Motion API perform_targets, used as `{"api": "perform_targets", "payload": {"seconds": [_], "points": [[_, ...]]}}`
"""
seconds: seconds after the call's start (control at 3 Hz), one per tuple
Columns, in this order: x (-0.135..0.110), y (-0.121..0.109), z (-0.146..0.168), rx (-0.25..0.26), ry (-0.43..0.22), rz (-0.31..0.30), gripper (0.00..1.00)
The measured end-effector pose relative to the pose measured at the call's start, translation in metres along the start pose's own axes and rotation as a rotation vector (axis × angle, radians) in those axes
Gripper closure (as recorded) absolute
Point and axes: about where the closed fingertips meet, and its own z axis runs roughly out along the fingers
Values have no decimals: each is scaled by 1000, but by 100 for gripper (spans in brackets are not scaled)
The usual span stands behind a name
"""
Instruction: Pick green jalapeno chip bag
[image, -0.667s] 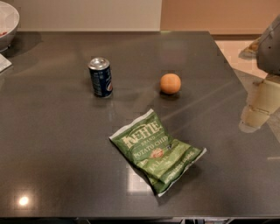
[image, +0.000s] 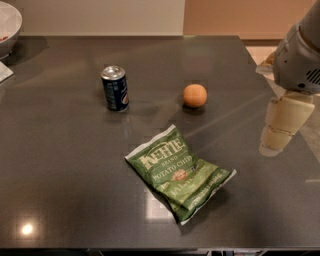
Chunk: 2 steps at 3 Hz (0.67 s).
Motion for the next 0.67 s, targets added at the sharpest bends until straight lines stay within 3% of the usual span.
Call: {"api": "perform_targets", "payload": {"seconds": [0.67], "points": [[-39, 43, 51, -113, 56, -101, 0]]}}
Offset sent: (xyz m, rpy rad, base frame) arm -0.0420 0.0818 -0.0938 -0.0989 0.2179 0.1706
